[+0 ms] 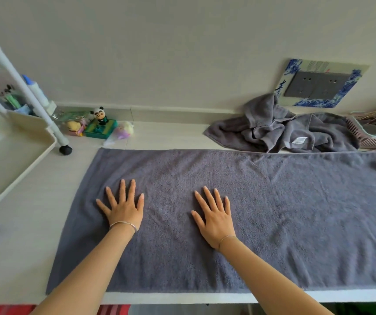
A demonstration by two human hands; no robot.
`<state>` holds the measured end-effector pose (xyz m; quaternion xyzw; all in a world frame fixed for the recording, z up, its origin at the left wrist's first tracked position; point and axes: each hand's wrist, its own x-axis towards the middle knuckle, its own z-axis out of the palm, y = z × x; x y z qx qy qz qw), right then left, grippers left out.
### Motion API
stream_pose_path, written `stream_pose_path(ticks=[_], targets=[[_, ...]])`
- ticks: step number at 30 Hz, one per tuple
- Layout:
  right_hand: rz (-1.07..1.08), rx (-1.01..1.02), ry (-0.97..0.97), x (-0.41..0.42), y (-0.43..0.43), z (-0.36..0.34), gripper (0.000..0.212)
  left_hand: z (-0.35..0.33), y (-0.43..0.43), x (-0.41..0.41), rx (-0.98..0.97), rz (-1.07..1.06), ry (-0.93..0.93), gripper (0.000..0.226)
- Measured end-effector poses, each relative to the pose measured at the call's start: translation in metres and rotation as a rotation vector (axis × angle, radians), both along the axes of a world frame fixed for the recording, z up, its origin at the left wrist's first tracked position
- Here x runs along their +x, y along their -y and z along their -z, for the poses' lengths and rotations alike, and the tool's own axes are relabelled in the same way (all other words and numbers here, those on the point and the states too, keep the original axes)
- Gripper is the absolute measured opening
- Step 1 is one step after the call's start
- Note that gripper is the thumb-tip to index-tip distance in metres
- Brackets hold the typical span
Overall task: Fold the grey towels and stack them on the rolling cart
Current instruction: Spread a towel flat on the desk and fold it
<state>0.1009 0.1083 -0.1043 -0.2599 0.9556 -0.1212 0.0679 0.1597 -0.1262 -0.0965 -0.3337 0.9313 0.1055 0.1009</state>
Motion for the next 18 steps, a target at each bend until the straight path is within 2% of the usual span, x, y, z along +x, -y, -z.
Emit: stream_pose_path(ticks=[3, 6, 11, 14, 16, 18], targets=[[0.005, -0.025, -0.006, 0.012, 0.006, 0.001, 0.071, -0.004, -0.038, -0.003, 0.041, 0.149, -0.129, 0.066], [0.001, -0.041, 0.003, 0.019, 0.002, 0.004, 0.074, 0.005, -0.076, -0.001, 0.066, 0.291, -0.134, 0.069], [0.103, 0.005, -0.029, 0.012, -0.064, 0.006, 0.066, 0.012, -0.073, -0.001, -0.006, 0.293, -0.071, 0.06], [0.194, 0.035, -0.012, 0.006, -0.113, 0.001, 0.076, 0.008, -0.077, -0.003, -0.027, 0.291, -0.02, 0.05], [0.216, 0.012, 0.019, 0.003, -0.129, -0.004, 0.082, 0.002, -0.084, -0.006, -0.032, 0.253, 0.017, 0.052], [0.237, -0.061, 0.021, 0.0, -0.14, -0.012, 0.076, -0.009, -0.11, -0.013, 0.002, 0.198, 0.009, 0.053]])
